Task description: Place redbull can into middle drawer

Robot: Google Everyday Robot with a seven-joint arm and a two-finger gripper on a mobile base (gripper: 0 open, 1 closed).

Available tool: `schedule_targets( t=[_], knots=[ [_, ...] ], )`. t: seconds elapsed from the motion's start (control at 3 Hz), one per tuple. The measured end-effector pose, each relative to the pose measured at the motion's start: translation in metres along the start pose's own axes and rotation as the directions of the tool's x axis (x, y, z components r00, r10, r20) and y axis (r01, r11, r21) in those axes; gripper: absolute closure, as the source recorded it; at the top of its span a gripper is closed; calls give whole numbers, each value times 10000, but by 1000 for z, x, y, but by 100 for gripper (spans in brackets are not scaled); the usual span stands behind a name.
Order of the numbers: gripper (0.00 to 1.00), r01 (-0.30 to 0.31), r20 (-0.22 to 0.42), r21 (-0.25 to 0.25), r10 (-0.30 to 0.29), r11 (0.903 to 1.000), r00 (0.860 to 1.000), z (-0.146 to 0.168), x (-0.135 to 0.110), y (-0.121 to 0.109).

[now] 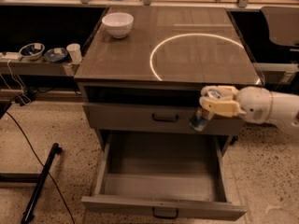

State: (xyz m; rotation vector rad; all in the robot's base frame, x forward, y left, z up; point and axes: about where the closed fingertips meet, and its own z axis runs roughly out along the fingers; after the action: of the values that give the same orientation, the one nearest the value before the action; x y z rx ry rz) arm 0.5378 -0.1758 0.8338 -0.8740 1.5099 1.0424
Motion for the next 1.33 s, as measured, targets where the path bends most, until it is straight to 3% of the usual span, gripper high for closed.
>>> schedule_targets(
  t=[0.33,0.67,1.0,1.33],
  knots=[
    [100,86,-357,-285,-97,9996,9993,-26,35,26],
    [100,320,-568,-133,-327,9994,9979,-19,39,26],
    [100,686,-892,-141,-696,9975,9936,-4,107,18],
    [100,1005,-1316,-1329,-1181,9860,9843,12,195,13]
  ],
)
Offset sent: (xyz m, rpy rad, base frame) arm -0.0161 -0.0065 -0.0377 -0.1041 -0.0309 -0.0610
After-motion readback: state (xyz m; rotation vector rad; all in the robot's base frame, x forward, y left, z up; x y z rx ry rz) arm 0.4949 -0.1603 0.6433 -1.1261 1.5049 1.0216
